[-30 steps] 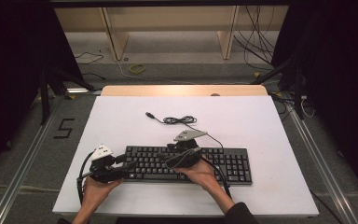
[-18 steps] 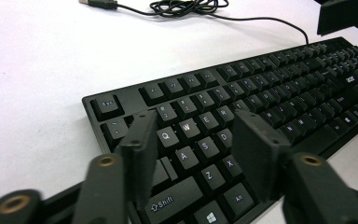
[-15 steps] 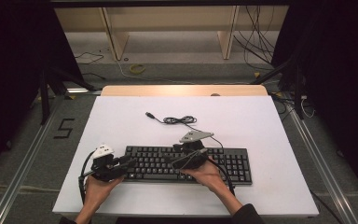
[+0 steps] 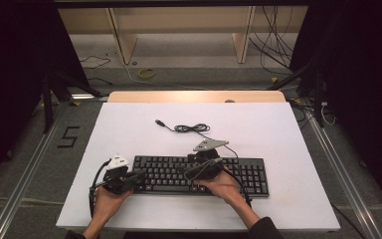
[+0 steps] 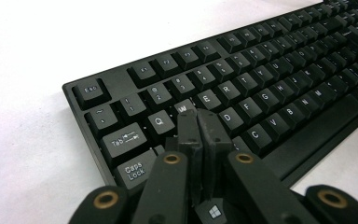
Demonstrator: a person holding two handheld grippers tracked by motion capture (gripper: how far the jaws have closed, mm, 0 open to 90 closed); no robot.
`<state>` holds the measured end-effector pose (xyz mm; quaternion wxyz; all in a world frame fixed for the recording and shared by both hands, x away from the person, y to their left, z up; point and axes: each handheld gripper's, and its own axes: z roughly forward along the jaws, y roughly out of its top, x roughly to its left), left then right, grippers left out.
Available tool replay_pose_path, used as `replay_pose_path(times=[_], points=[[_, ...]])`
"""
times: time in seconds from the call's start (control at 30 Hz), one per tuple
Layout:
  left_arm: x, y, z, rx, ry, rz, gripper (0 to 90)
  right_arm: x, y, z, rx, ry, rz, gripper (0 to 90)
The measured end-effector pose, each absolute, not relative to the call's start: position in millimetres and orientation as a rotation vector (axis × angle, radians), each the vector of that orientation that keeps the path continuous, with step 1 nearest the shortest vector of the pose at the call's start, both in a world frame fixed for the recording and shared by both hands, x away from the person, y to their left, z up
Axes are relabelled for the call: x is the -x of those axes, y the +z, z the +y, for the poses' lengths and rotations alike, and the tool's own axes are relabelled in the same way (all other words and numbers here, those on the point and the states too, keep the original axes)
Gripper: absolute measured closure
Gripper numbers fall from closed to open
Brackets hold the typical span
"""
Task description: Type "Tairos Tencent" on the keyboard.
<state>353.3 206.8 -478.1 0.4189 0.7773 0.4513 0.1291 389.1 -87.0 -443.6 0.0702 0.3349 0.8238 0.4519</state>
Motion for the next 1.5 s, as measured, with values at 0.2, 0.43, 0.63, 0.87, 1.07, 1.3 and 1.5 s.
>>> replay_pose_path(times=[0.2, 0.43, 0.63, 0.87, 1.07, 1.3, 1.5], points=[[-356.4, -479.5, 206.1, -1.954, 0.330, 1.136, 89.3, -391.2, -445.8, -88.9, -1.021, 1.348, 2.477, 41.5], [-358.4, -481.3, 205.0, -1.958, 0.322, 1.145, 89.3, -391.6, -447.2, -88.7, -1.019, 1.339, 2.485, 41.6], [-359.5, -483.3, 203.1, -1.976, 0.310, 1.146, 89.5, -391.6, -446.9, -89.0, -1.025, 1.342, 2.482, 42.0], [-360.1, -484.5, 199.2, -2.012, 0.304, 1.133, 89.7, -391.8, -447.6, -88.8, -1.026, 1.335, 2.486, 42.8], [-359.6, -483.0, 201.0, -1.990, 0.307, 1.136, 89.3, -391.8, -447.4, -88.9, -1.028, 1.336, 2.483, 43.4], [-356.6, -477.9, 202.5, -1.942, 0.304, 1.107, 77.8, -391.5, -447.3, -88.9, -1.022, 1.337, 2.485, 43.8], [-354.6, -474.7, 202.9, -1.908, 0.304, 1.081, 63.3, -392.0, -448.1, -88.9, -1.021, 1.336, 2.490, 46.4]])
